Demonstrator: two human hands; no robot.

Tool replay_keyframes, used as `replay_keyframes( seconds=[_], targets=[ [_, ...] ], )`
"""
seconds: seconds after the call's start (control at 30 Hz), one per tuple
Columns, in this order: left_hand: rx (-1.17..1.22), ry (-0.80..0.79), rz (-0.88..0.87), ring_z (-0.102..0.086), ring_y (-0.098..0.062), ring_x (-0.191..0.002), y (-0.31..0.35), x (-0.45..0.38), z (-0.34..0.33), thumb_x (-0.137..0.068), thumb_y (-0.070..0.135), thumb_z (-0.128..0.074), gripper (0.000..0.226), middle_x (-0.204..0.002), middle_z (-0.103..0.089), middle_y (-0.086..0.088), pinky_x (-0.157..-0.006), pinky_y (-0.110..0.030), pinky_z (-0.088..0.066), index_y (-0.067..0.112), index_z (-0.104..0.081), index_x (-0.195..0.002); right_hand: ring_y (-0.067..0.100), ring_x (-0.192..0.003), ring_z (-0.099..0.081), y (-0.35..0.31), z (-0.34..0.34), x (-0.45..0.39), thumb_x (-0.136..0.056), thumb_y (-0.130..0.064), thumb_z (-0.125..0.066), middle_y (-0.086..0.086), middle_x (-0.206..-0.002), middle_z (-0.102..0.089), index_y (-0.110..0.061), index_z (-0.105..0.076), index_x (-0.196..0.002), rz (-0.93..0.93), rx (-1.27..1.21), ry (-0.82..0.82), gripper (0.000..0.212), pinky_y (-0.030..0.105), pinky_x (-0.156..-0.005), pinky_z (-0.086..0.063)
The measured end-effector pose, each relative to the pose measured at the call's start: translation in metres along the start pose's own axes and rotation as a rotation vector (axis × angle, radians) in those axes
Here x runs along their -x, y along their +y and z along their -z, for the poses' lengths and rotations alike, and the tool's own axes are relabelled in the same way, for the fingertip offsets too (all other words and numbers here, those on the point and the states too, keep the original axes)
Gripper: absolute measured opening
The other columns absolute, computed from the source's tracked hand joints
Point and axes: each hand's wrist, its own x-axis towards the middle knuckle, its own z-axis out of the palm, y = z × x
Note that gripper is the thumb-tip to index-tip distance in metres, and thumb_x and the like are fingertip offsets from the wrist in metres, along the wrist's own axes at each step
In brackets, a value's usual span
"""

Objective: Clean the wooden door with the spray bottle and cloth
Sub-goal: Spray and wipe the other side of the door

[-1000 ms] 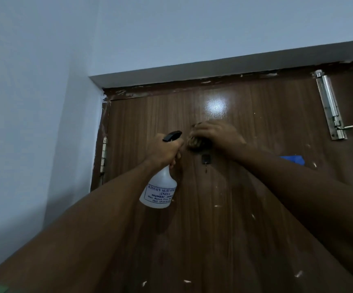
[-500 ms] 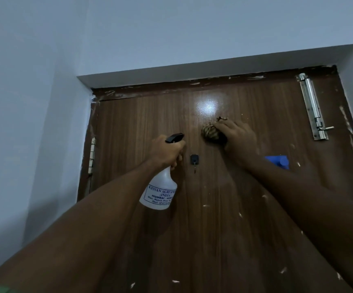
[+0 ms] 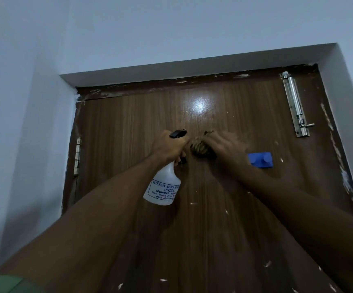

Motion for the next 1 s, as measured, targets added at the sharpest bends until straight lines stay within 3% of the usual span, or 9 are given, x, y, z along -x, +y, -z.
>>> replay_keyframes(
  seconds=[0.1,0.17,0.23,0.37,0.53,0.6,0.73,0.9,1.0],
  targets=[
    [-0.031,-0.047,-0.005,-0.056,-0.02,-0.045,0.002,0.002,-0.007,-0.1,0.025,-0.063,0.033,-0.068,-0.071,-0.014,-0.048,-0.028,-0.045,0.005,-0.072,-0.075,0.031,-0.114,-0.066,0.003,0.003,0.027,-0.095,-0.013,-0.056,0.011,-0.125,-0.07,-0.011,-0.07,-0.122,0.51,0.014,-0.111,0.031,0.047,-0.092,-0.056],
    [-0.059,-0.088,-0.016,-0.056,-0.018,-0.044,0.01,0.0,-0.012,-0.101,0.024,-0.062,0.032,-0.068,-0.07,-0.012,-0.05,-0.029,-0.046,0.007,-0.07,-0.076,0.031,-0.113,-0.067,0.027,0.012,0.019,-0.094,-0.015,-0.049,0.011,-0.125,-0.07,-0.012,-0.071,-0.12,0.621,0.063,-0.16,0.034,0.046,-0.088,-0.058],
    [-0.063,-0.102,-0.006,-0.056,-0.015,-0.045,0.019,-0.004,-0.018,-0.102,0.026,-0.061,0.03,-0.068,-0.07,-0.01,-0.05,-0.028,-0.047,0.008,-0.07,-0.079,0.034,-0.11,-0.066,0.046,0.018,0.004,-0.093,-0.017,-0.05,0.009,-0.124,-0.07,-0.013,-0.071,-0.118,0.396,0.062,-0.115,0.033,0.045,-0.085,-0.054],
    [-0.044,-0.112,0.013,-0.056,-0.014,-0.046,0.033,-0.008,-0.035,-0.101,0.029,-0.063,0.029,-0.068,-0.07,-0.009,-0.047,-0.026,-0.046,0.006,-0.07,-0.084,0.033,-0.104,-0.064,0.048,0.022,-0.006,-0.076,-0.002,-0.07,0.004,-0.115,-0.071,-0.016,-0.07,-0.111,-0.368,-0.093,0.005,0.038,0.042,-0.086,-0.049],
    [-0.043,-0.076,-0.026,-0.058,-0.012,-0.042,0.039,-0.007,-0.056,-0.101,0.024,-0.064,0.029,-0.064,-0.07,-0.007,-0.046,-0.025,-0.047,0.01,-0.07,-0.077,0.029,-0.115,-0.066,0.048,0.036,0.023,-0.074,-0.007,-0.084,0.002,-0.125,-0.072,-0.019,-0.076,-0.114,0.199,-0.146,-0.309,0.042,0.044,-0.087,-0.056],
    [-0.051,-0.096,-0.041,-0.058,-0.013,-0.043,0.044,-0.007,-0.065,-0.101,0.024,-0.063,0.028,-0.066,-0.071,-0.009,-0.044,-0.025,-0.047,0.007,-0.071,-0.081,0.033,-0.118,-0.065,0.074,0.049,0.023,-0.071,-0.001,-0.084,0.003,-0.129,-0.07,-0.02,-0.075,-0.118,0.079,-0.146,-0.319,0.051,0.048,-0.085,-0.056],
    [-0.026,-0.087,-0.03,-0.059,-0.014,-0.044,0.057,-0.007,-0.079,-0.1,0.026,-0.064,0.029,-0.068,-0.071,-0.01,-0.045,-0.025,-0.047,0.004,-0.072,-0.085,0.032,-0.109,-0.063,0.085,0.062,0.016,-0.073,0.012,-0.07,0.003,-0.122,-0.07,-0.018,-0.072,-0.12,-0.471,-0.102,-0.06,0.055,0.046,-0.089,-0.052],
    [-0.097,-0.075,-0.053,-0.06,-0.013,-0.044,0.063,0.0,-0.097,-0.101,0.03,-0.064,0.035,-0.065,-0.072,-0.008,-0.046,-0.024,-0.048,0.001,-0.075,-0.085,0.026,-0.12,-0.062,0.073,0.075,0.037,-0.072,-0.015,-0.089,0.0,-0.136,-0.066,-0.023,-0.071,-0.128,-0.064,-0.156,-0.334,0.059,0.042,-0.089,-0.051],
    [-0.093,-0.107,-0.008,-0.057,-0.013,-0.043,0.058,0.008,-0.105,-0.101,0.03,-0.066,0.034,-0.064,-0.07,-0.008,-0.044,-0.024,-0.045,0.003,-0.071,-0.082,0.026,-0.123,-0.06,0.098,0.08,0.031,-0.083,0.0,-0.072,0.001,-0.135,-0.066,-0.024,-0.068,-0.131,-0.249,-0.143,-0.228,0.053,0.041,-0.096,-0.051]
  ],
)
